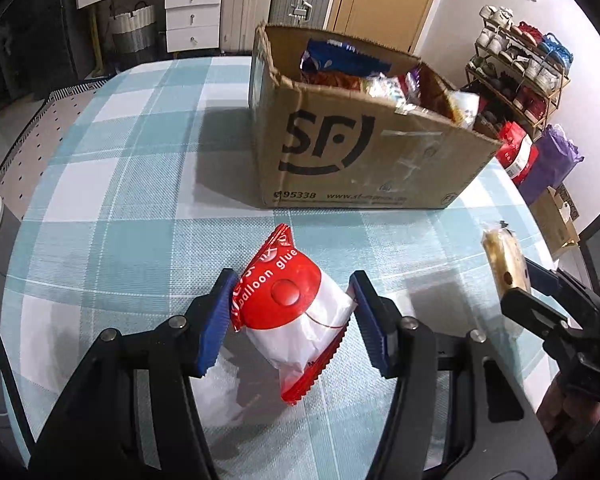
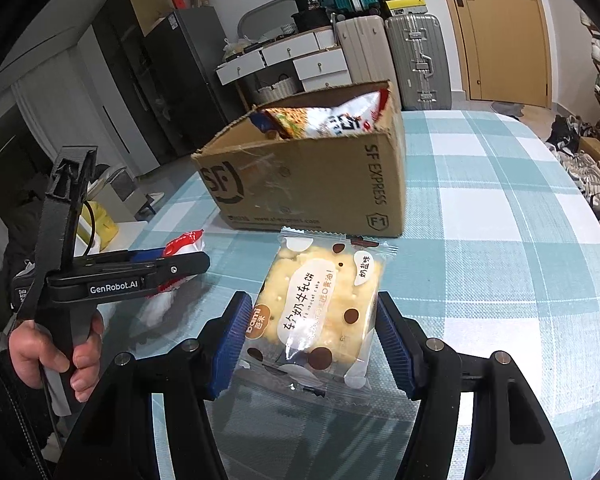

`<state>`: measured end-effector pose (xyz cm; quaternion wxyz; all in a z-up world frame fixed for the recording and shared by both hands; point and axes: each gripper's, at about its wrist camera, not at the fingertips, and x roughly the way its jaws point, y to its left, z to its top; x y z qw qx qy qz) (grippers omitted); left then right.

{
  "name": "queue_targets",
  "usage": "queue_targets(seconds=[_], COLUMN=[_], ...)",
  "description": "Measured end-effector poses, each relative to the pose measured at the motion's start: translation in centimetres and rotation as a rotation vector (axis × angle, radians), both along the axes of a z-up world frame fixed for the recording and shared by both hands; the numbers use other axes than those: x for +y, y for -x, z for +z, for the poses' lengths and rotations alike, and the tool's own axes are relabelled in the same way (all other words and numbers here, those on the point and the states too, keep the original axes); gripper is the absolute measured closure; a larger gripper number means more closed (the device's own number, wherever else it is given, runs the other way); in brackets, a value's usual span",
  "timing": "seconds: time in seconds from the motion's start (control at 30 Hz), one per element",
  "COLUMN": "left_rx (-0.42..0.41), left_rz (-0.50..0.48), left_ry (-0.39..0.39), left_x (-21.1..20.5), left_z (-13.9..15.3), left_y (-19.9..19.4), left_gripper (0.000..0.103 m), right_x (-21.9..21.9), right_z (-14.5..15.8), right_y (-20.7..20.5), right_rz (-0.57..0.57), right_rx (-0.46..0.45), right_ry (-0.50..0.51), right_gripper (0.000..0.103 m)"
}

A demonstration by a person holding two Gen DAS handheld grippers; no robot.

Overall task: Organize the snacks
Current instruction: 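Carry the cake pack and balloon glue pack over the box with both tools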

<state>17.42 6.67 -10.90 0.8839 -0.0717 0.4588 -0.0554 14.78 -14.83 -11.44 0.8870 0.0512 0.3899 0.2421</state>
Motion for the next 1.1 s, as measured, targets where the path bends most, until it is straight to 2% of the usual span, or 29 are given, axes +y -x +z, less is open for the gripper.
queue_targets(seconds=[0.47, 0.83, 1.1], left_rx=[-0.089, -0.143, -0.188], left_rz=[0.004, -0.029, -0.060], left_ry=[0.004, 0.009, -0.029], left_x=[1.1, 0.8, -0.4], left_z=[5.3, 10.0, 13.1], left_y=[0.8, -0.8, -2.8], left_gripper=[0.048, 0.048, 0.048], right_x=[0.8, 1.7, 2.1], right_z=[4.6, 9.5, 12.2], right_y=[-0.1, -1.6, -4.1], right_rz=[0.050, 0.085, 0.092], right_rx=[-0.068, -0.139, -0.171], right_ry=[-0.045, -0.058, -0.070], right_gripper=[0.040, 0.040, 0.040])
